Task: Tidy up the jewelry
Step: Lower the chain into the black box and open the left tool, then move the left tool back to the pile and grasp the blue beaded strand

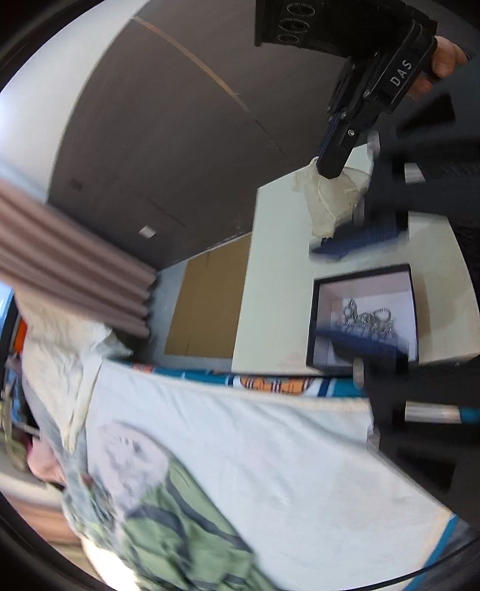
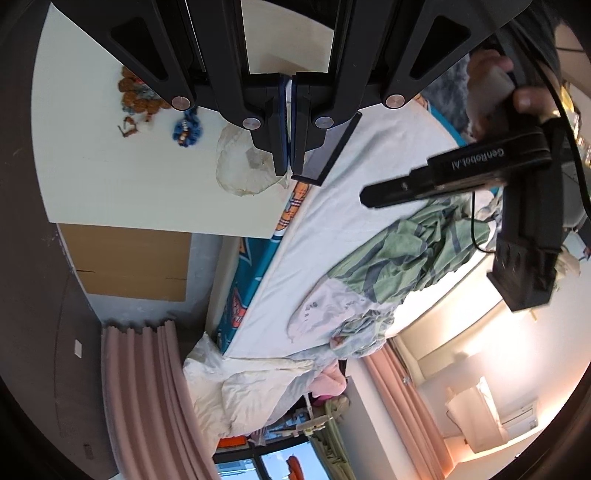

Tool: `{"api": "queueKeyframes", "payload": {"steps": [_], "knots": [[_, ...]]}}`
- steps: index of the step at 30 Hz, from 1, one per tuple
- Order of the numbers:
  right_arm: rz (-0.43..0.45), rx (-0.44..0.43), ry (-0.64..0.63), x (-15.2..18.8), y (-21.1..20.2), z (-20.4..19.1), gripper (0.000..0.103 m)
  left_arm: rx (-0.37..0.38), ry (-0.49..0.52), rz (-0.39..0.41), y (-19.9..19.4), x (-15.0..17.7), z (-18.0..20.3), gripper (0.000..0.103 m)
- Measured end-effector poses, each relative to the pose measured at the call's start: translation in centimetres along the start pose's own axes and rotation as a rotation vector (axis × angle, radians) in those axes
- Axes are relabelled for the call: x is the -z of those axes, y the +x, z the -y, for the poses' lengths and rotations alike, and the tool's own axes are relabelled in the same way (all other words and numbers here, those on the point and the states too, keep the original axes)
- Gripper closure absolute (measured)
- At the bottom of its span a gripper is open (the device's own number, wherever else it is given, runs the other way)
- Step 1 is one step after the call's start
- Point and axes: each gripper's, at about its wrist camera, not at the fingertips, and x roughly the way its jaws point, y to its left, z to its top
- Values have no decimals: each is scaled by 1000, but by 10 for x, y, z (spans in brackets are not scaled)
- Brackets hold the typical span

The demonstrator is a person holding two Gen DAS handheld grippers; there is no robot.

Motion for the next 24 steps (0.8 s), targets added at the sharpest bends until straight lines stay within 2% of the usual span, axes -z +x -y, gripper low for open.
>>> {"api": "queueKeyframes", "payload": {"steps": [1, 3, 7, 8, 9, 10, 11, 12, 16, 21, 24], "knots": [[-5, -6, -2, -1, 4, -2, 100, -4, -16, 28, -7, 2, -6, 29], [-13, -16, -4, -3, 11, -6, 100, -18, -28, 63, -18, 5, -13, 23], [-16, -32, -6, -8, 26, -17, 99, -55, -32, 77, -29, 10, -23, 23], [-33, -29, -7, -9, 31, -19, 92, -57, -26, 70, -29, 11, -24, 23], [-61, -29, -3, -8, 36, -20, 70, -55, -17, 63, -29, 13, -24, 23], [-77, -23, 8, -7, 39, -19, 55, -55, -10, 61, -28, 14, -24, 22], [-74, -7, 20, -5, 39, -17, 34, -59, -2, 60, -28, 15, -26, 21], [-58, 12, 30, -2, 36, -15, 27, -68, 10, 61, -29, 17, -25, 18], [-56, 62, 57, 10, 24, -4, 27, -77, 47, 76, -32, 23, -17, 8], [-7, 133, 97, 25, -3, 17, 27, -103, 101, 56, -24, 23, 1, 7], [42, 193, 81, 34, -22, 26, 27, -93, 148, 58, -21, 26, 16, 7]]}}
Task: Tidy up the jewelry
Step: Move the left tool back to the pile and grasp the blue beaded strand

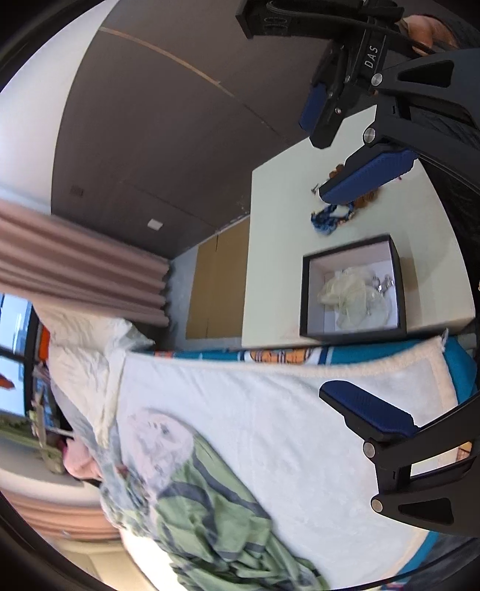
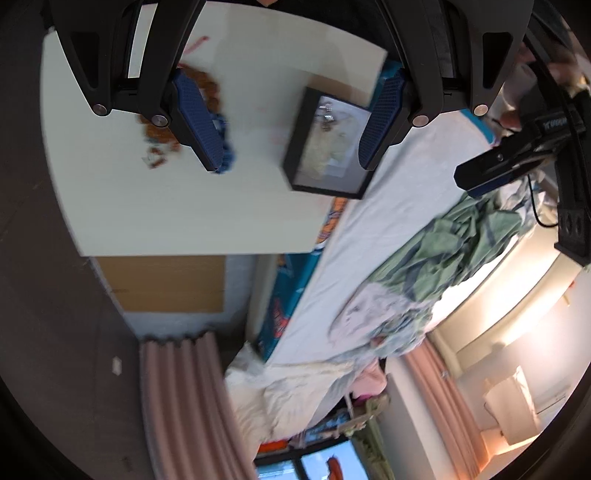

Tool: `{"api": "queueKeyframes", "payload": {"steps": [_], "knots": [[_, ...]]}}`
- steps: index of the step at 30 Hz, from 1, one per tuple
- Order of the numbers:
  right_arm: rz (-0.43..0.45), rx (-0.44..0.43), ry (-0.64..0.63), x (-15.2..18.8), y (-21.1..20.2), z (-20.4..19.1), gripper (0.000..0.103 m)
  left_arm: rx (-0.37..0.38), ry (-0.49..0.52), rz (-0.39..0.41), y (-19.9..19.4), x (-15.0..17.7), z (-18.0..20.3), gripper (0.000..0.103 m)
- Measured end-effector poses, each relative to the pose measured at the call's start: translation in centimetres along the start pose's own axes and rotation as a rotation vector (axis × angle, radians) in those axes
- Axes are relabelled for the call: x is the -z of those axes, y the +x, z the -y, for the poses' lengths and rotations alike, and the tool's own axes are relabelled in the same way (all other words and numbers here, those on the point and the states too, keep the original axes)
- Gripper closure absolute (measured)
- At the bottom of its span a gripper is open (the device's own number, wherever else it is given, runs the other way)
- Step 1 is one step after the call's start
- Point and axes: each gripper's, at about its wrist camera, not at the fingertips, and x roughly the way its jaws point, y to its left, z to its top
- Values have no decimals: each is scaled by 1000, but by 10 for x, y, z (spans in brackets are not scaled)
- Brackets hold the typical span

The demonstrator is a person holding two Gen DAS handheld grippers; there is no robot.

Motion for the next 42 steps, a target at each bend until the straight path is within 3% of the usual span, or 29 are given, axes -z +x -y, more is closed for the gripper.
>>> {"api": "queueKeyframes", "payload": {"steps": [10, 16, 18, 25, 34, 39, 42], "knots": [[7, 180, 105, 25, -34, 58, 26, 47, 114, -37, 17, 7, 57, 6], [68, 243, 118, 39, -58, 82, 25, 71, 153, -75, 31, 13, 85, 4], [56, 246, 109, 43, -62, 88, 17, 49, 161, -95, 37, 14, 93, 4], [85, 260, 130, 60, -73, 110, 17, 32, 233, -132, 51, 20, 117, 4], [26, 241, 175, 76, -61, 136, 17, 33, 230, -238, 83, 33, 132, 4], [31, 241, 163, 83, -58, 141, 17, 13, 275, -253, 101, 36, 147, 4], [14, 211, 171, 85, -53, 144, 17, 24, 277, -295, 115, 36, 151, 15]]}}
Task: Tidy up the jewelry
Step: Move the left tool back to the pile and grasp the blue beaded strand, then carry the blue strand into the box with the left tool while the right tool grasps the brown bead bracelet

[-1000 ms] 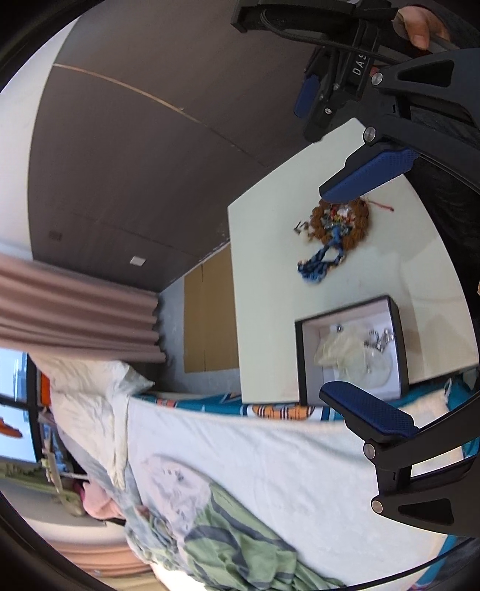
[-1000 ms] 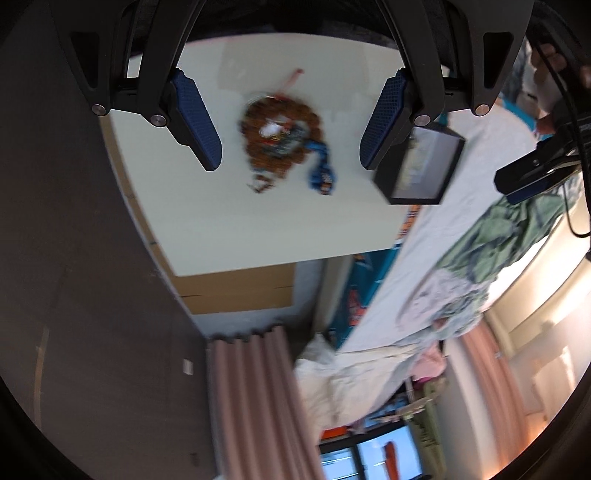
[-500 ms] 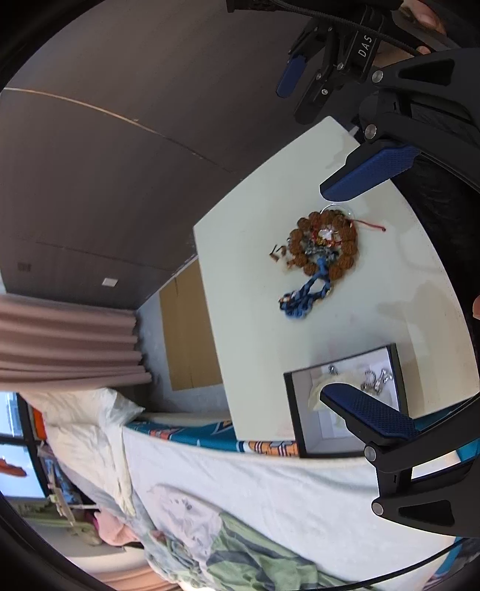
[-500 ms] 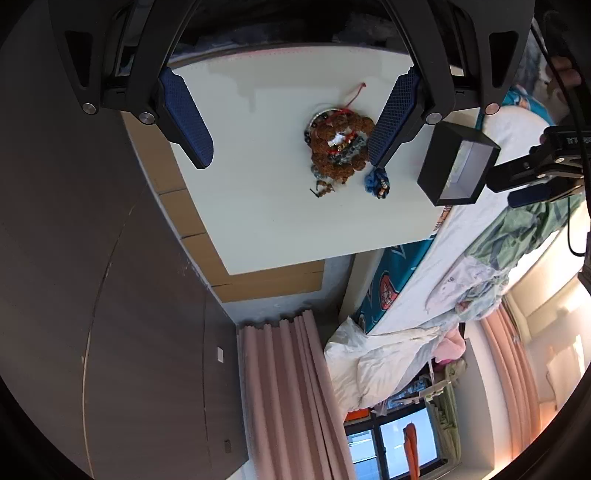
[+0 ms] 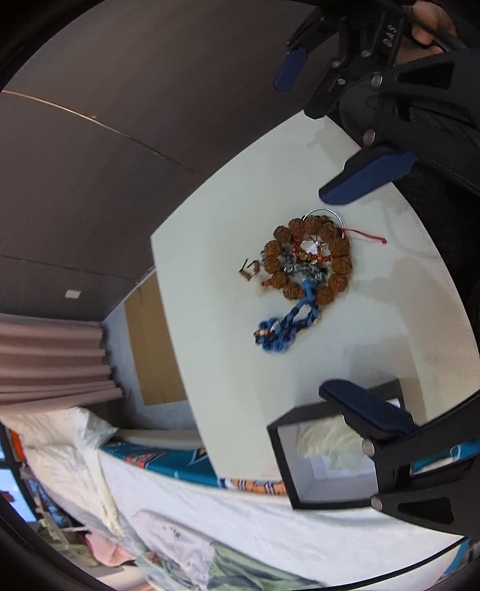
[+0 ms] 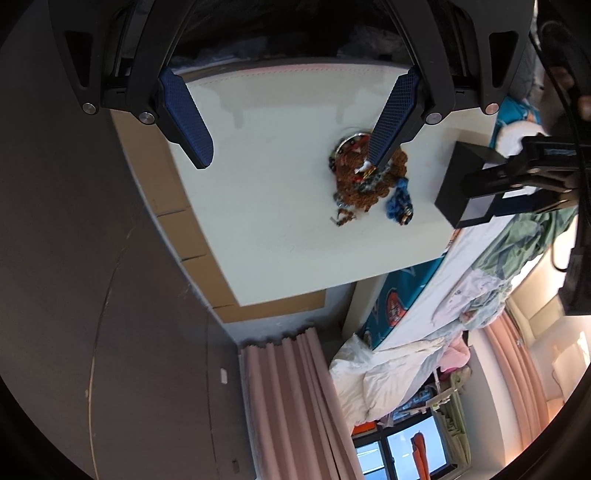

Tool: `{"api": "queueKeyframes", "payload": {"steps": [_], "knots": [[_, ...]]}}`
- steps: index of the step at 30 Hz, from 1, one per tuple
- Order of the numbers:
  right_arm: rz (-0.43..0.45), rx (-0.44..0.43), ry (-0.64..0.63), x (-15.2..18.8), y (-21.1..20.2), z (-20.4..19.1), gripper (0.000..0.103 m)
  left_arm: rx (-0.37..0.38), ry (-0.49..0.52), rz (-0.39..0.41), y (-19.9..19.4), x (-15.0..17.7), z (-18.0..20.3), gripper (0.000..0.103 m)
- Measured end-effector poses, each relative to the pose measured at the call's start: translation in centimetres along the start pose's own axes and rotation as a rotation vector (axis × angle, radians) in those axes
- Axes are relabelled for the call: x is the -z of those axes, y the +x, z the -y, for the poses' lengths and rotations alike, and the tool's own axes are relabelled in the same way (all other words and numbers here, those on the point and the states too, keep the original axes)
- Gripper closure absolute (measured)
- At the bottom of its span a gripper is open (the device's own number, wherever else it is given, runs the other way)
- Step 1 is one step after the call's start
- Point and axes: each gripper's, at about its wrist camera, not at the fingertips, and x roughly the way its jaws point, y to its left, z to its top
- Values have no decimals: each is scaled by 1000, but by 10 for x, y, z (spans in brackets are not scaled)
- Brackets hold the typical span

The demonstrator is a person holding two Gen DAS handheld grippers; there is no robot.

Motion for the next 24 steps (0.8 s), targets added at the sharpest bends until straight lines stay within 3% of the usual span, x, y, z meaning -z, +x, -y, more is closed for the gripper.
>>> {"api": "queueKeyframes", "payload": {"steps": [4, 9, 17, 18, 19, 21, 24], "knots": [[-22, -29, 4, 2, 8, 2, 17, -13, -14, -44, 22, -5, -2, 36], [-34, -50, 17, 3, 13, 4, 19, -20, -54, -77, 43, -11, -12, 46], [-87, -81, 23, -1, 26, 1, 38, -16, -107, -142, 78, -18, -23, 57], [-94, -87, 17, -2, 29, -2, 38, -12, -111, -150, 81, -18, -24, 65], [-102, -94, 12, -2, 31, -4, 38, -9, -116, -158, 85, -17, -25, 82], [-122, -110, 3, -3, 37, -8, 38, 14, -140, -163, 90, -16, -29, 98], [-146, -135, -3, -8, 47, -14, 38, 17, -138, -124, 83, -15, -30, 98]]}}
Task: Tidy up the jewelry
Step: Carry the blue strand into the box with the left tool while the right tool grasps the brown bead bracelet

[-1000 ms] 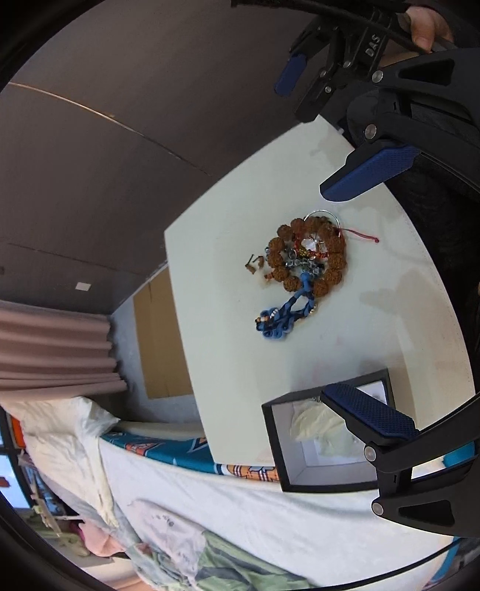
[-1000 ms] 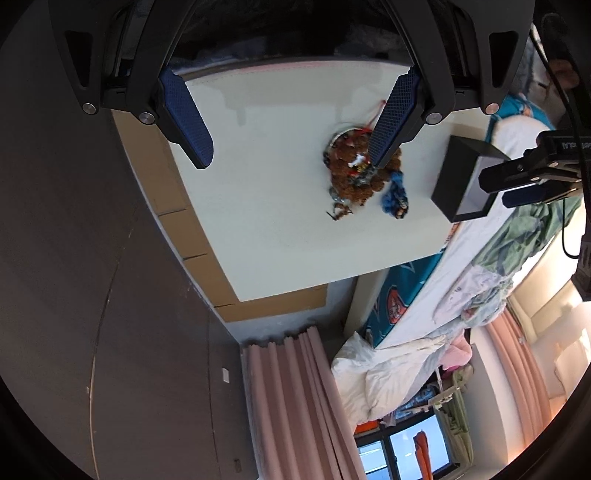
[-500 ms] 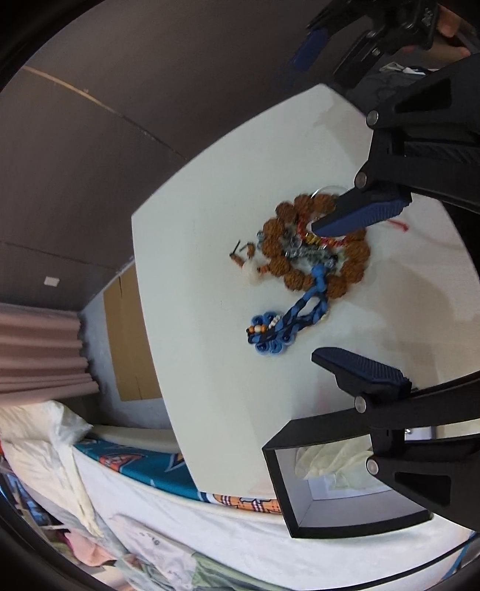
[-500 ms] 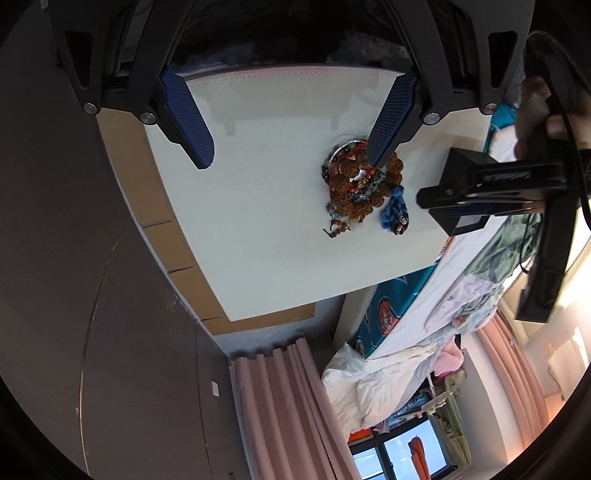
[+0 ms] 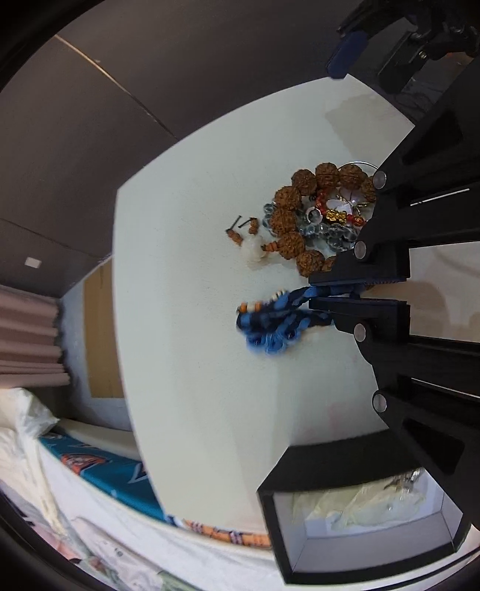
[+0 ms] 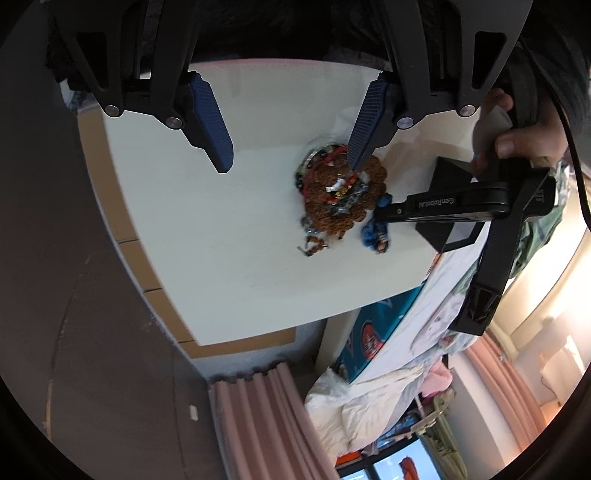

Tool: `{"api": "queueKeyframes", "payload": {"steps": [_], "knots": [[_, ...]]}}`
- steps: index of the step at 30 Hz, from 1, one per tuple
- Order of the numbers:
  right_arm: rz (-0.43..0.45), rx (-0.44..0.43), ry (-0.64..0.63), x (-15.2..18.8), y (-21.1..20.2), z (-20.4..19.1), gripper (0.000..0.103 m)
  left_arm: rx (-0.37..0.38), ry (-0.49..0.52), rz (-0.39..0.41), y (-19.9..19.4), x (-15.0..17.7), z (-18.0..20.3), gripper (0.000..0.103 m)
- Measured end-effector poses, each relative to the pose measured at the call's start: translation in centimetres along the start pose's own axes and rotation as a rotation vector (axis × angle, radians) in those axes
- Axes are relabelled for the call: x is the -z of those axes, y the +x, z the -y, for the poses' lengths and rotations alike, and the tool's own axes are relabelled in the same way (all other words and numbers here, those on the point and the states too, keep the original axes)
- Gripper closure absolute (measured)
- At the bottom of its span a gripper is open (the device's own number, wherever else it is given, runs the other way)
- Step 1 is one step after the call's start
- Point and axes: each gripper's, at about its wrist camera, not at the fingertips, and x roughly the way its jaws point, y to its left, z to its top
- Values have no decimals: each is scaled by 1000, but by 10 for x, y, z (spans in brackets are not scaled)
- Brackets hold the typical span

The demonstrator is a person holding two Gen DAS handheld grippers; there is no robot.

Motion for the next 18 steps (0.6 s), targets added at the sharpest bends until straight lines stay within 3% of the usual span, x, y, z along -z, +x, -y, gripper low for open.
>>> {"api": "queueKeyframes", "payload": {"steps": [2, 6, 18], "knots": [[-16, -17, -1, -5, 7, -2, 38, 10, 12, 29, -11, 2, -1, 98], [-54, -46, 7, -13, 23, -3, 57, 18, 8, 74, -32, 1, -6, 98], [-174, -72, 3, -42, 77, -19, 57, 53, -19, 160, -84, 5, -26, 98]]}}
